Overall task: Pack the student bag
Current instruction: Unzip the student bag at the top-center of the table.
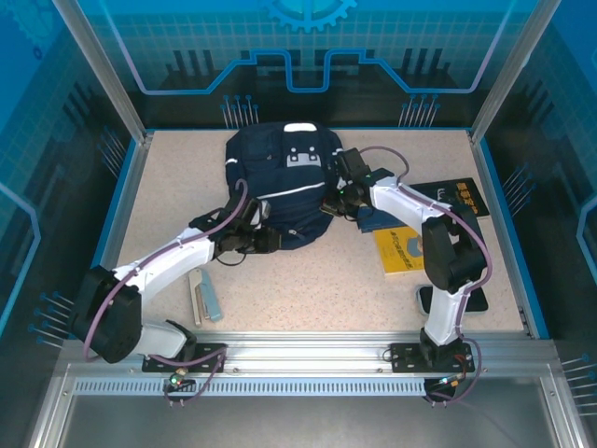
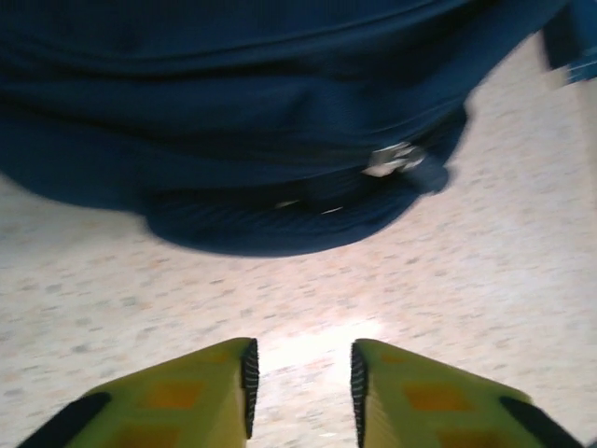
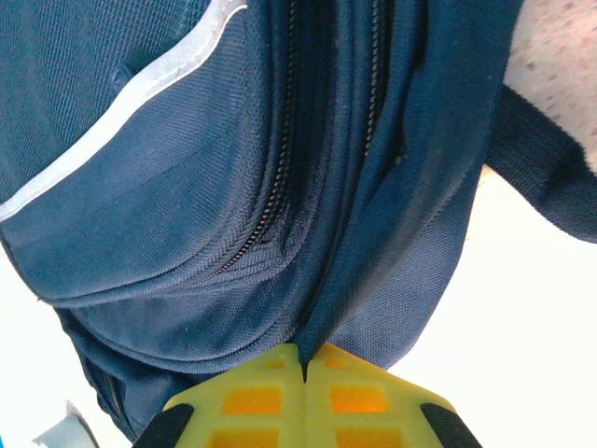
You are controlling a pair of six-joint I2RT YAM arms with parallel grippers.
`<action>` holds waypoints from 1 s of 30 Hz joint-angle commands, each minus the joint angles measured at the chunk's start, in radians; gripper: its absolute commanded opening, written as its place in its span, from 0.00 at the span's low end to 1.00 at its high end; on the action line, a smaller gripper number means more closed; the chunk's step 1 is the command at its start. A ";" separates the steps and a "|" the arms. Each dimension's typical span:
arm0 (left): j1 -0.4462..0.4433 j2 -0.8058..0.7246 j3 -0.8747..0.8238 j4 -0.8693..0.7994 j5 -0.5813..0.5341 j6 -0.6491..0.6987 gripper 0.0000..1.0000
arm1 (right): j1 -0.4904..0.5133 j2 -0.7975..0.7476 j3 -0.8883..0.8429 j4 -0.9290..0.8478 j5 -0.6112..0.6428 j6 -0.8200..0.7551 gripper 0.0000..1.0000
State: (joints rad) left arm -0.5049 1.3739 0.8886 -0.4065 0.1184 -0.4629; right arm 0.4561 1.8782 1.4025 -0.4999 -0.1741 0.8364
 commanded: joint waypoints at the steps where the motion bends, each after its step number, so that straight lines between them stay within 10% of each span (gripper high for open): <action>1: -0.051 0.020 0.007 0.132 0.036 -0.178 0.46 | 0.011 -0.024 0.017 0.042 -0.154 -0.039 0.00; 10: -0.127 0.144 0.070 0.021 -0.257 -0.429 0.57 | 0.032 -0.043 0.006 0.055 -0.204 -0.035 0.00; 30: -0.126 0.228 0.077 0.153 -0.344 -0.492 0.38 | 0.044 -0.047 -0.024 0.083 -0.226 -0.020 0.00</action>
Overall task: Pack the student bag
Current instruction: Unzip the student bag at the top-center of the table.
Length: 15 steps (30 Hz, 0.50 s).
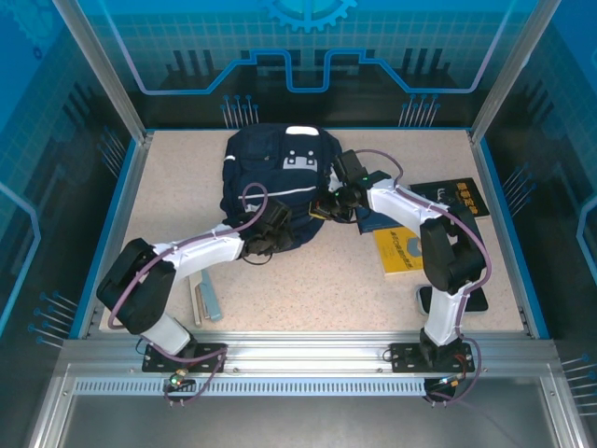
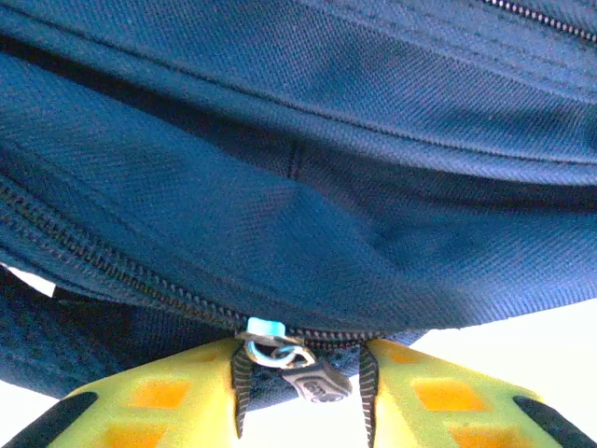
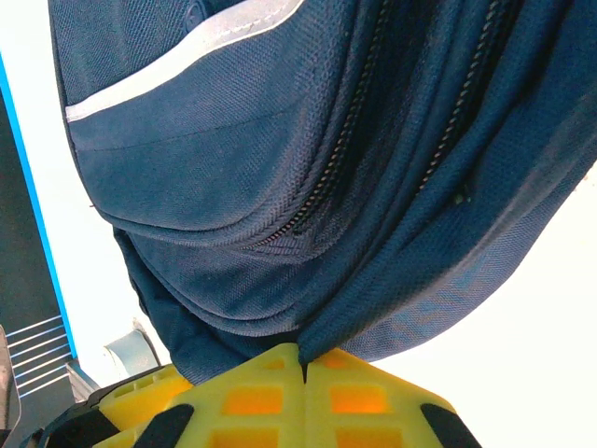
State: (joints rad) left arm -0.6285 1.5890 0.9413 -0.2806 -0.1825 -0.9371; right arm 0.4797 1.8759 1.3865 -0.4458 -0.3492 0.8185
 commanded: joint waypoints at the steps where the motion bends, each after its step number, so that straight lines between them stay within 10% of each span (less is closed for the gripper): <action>1: -0.002 0.019 0.028 0.030 -0.040 -0.015 0.38 | 0.020 -0.042 -0.010 0.028 -0.053 -0.001 0.00; 15: 0.018 -0.046 -0.006 -0.034 -0.060 0.034 0.01 | 0.013 -0.051 -0.007 -0.046 0.065 -0.010 0.00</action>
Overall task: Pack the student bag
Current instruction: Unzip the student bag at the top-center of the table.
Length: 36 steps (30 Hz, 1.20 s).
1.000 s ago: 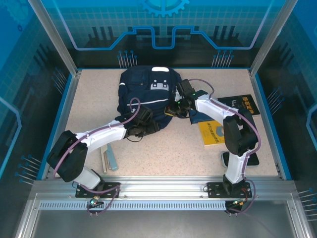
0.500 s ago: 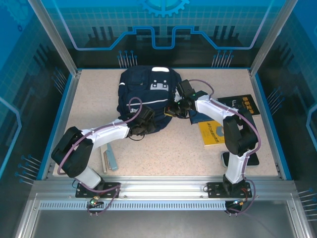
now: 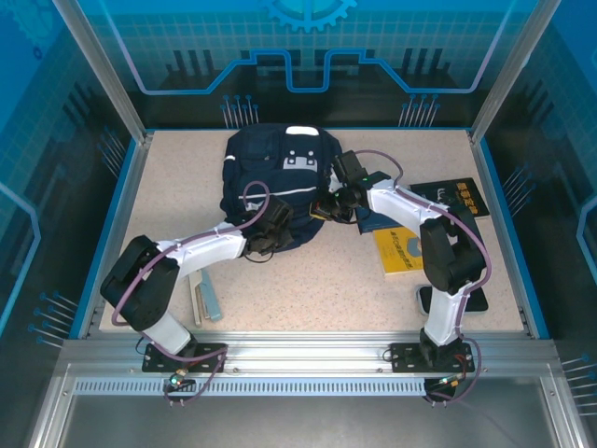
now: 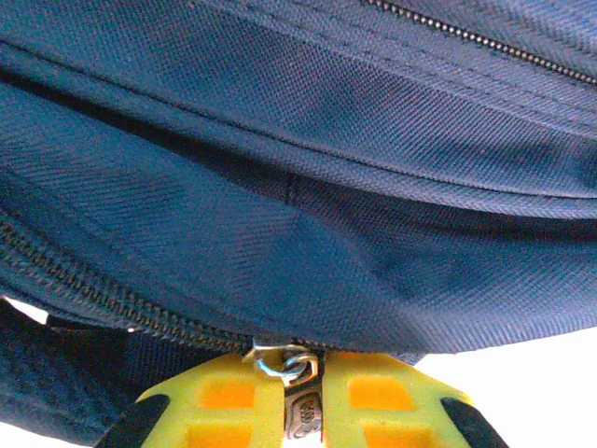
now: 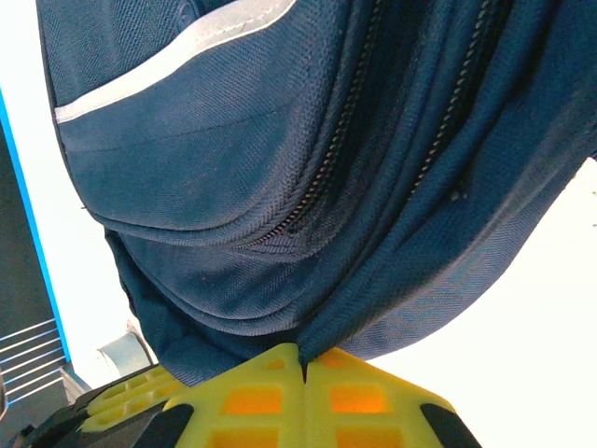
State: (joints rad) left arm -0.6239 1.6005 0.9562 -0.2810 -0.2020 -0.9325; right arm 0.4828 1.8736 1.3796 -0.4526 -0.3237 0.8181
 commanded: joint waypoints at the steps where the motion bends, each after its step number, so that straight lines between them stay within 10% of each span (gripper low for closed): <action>1: 0.016 -0.070 -0.033 -0.038 -0.038 0.036 0.00 | 0.008 -0.049 0.000 -0.049 0.060 -0.009 0.00; 27: 0.266 -0.221 -0.092 -0.231 0.112 0.368 0.00 | -0.031 -0.020 -0.015 -0.119 0.217 -0.011 0.00; 36: 0.331 -0.238 -0.133 -0.111 0.382 0.417 0.00 | -0.046 -0.017 -0.027 -0.082 0.149 -0.016 0.00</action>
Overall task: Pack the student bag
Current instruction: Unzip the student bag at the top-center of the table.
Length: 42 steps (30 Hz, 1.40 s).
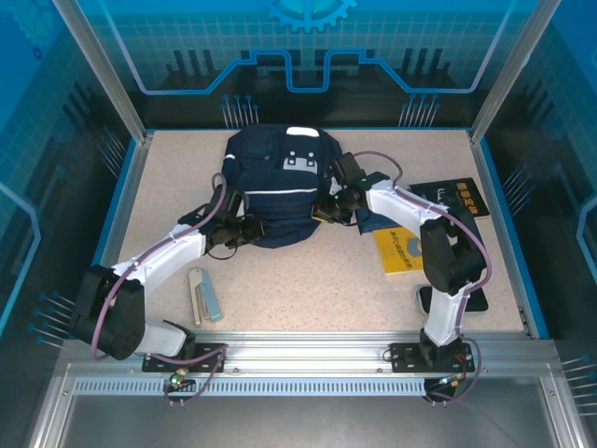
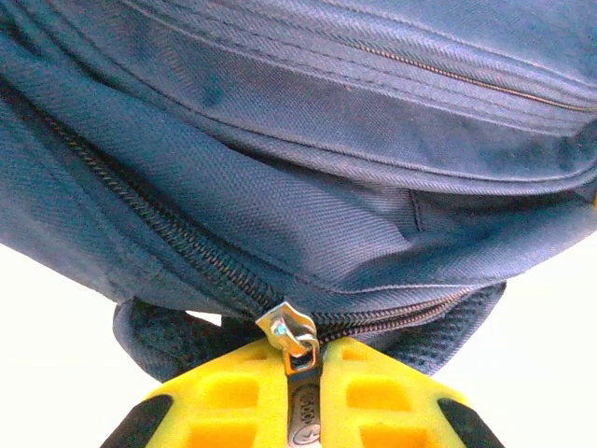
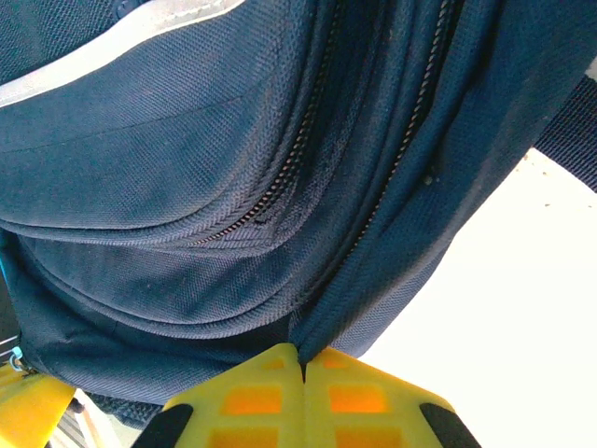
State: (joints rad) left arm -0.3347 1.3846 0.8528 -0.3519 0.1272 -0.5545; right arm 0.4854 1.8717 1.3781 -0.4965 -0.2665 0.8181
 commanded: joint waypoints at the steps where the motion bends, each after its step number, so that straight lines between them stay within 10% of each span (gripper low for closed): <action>1: 0.042 -0.015 -0.032 -0.024 0.094 0.040 0.00 | -0.046 -0.014 -0.024 -0.025 0.063 -0.013 0.00; 9: 0.042 0.002 -0.048 -0.026 0.080 0.041 0.22 | -0.031 -0.007 -0.018 -0.009 0.002 -0.004 0.00; 23: 0.042 0.041 -0.057 -0.011 0.069 0.038 0.22 | -0.027 -0.008 -0.017 -0.007 -0.004 0.002 0.00; 29: 0.034 0.035 -0.084 0.029 0.109 0.037 0.40 | -0.023 -0.004 -0.017 -0.003 -0.006 0.006 0.00; 42: 0.003 0.125 -0.077 0.096 0.164 0.008 0.37 | -0.014 -0.001 -0.014 -0.005 -0.007 0.009 0.00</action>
State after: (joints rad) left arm -0.3202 1.4849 0.7815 -0.2882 0.2455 -0.5259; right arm 0.4683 1.8721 1.3621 -0.4980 -0.2687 0.8219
